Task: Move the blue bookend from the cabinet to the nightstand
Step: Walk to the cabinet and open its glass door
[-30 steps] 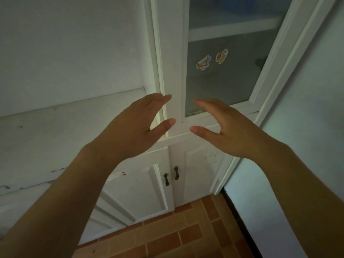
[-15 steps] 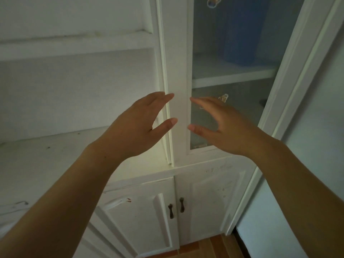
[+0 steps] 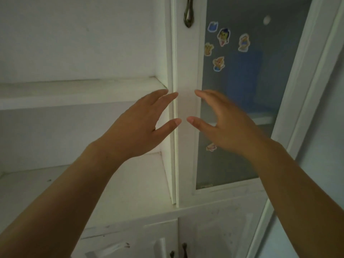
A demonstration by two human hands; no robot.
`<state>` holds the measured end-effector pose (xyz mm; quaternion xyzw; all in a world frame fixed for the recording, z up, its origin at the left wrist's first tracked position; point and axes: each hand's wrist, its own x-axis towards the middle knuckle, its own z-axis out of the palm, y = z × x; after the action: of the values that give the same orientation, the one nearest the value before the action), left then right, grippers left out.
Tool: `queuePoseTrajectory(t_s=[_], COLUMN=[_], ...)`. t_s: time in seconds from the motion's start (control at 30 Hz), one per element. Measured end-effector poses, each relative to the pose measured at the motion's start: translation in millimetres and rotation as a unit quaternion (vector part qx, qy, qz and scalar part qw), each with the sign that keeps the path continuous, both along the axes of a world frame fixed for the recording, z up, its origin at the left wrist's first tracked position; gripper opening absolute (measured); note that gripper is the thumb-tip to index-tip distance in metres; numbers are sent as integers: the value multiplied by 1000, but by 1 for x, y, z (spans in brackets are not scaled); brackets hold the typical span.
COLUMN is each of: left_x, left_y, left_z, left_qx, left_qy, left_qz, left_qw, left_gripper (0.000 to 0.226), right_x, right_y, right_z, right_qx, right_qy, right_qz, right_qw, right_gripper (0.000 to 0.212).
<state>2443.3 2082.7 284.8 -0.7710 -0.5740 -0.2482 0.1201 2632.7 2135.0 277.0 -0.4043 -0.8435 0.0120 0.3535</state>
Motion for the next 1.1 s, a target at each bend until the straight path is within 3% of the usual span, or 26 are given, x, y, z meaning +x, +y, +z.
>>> queuePoseTrajectory(t_s=[0.6,1.1], left_x=[-19,-34], left_y=[43,78], left_z=[81,144], left_qx=[119,268], left_qy=[26,18], left_qz=[-24,-40], left_qw=[992,962], left_gripper=[68,67], right_x=[-14,-11], right_y=[18,32], right_z=[98,156], right_qx=[126,203], right_qy=[37,27], right_qz=[-7,-8], right_qw=[991,979], right_gripper=[61,65])
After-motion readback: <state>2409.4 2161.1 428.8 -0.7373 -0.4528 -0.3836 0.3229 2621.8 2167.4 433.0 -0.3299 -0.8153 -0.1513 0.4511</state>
